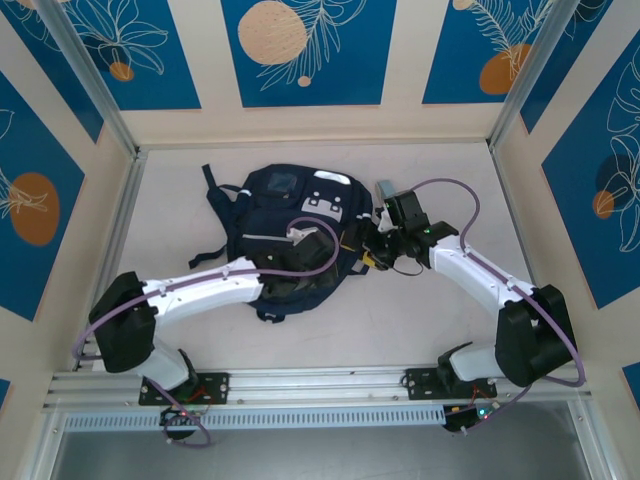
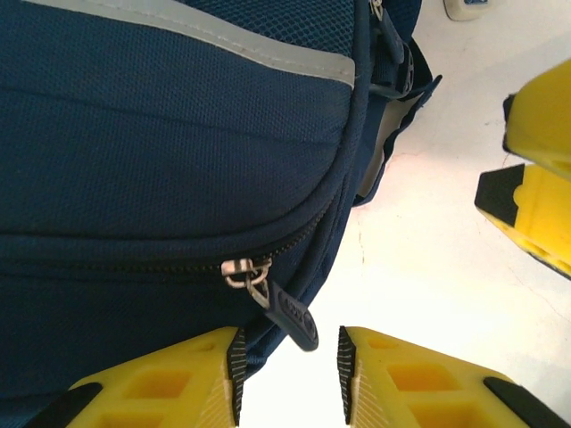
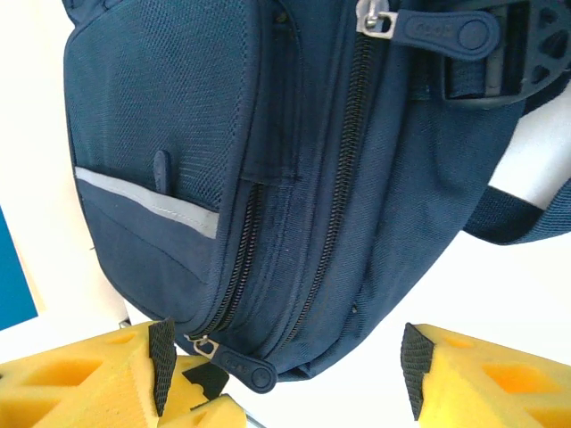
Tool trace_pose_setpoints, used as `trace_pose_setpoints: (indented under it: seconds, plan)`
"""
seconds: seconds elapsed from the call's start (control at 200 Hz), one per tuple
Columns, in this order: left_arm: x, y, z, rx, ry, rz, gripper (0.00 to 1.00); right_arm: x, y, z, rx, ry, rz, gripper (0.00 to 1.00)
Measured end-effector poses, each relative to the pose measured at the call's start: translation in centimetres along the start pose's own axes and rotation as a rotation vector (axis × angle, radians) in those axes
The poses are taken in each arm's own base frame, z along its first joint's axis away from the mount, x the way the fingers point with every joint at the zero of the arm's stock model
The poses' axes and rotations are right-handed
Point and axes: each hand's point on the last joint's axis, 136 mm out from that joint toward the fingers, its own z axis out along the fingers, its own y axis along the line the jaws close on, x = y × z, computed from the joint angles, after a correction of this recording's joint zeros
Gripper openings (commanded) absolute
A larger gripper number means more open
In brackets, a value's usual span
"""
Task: Pack the student bag
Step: Unzip the student bag at the center of the table.
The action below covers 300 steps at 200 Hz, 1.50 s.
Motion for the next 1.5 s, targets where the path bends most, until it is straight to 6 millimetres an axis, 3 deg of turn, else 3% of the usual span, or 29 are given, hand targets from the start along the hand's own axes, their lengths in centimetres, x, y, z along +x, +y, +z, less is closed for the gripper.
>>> trace_pose_setpoints:
  seconds: [0.24, 0.44, 0.77, 0.99, 1.13, 1.315, 1.5]
  plan:
    - [-0.9, -0.6, 0.6, -0.027, -0.028, -0.038, 0.25, 0.1, -0.3, 0.0, 0.007, -0.001, -0.003, 0.69]
    - [-0.8, 0.0, 1.0, -0.072, -0.029, -0.061, 0.27, 0.1, -0.6, 0.0, 0.019, -0.004, -0.003, 0.59]
    - [-0.9, 0.7, 1.1, -0.101, -0.047, -0.134, 0.46, 0.5, -1.1, 0.8, 0.042, 0.02, 0.011, 0.58]
    - [-0.9, 0.8, 1.1, -0.115, -0.046, -0.15, 0.49, 0.7, -1.0, 0.9, 0.043, 0.027, 0.005, 0.58]
    - [-1.0, 1.4, 1.1, -0.17, -0.05, -0.156, 0.45, 0.7, -1.1, 0.8, 0.05, 0.024, 0.01, 0.58]
    - [-0.7, 2.4, 1.0, -0.221, -0.049, -0.152, 0.31, 0.5, -1.4, 0.8, 0.066, 0.012, 0.012, 0.58]
    - [-0.7, 2.2, 1.0, -0.216, -0.051, -0.155, 0.29, 0.4, -1.5, 0.8, 0.071, 0.008, 0.011, 0.58]
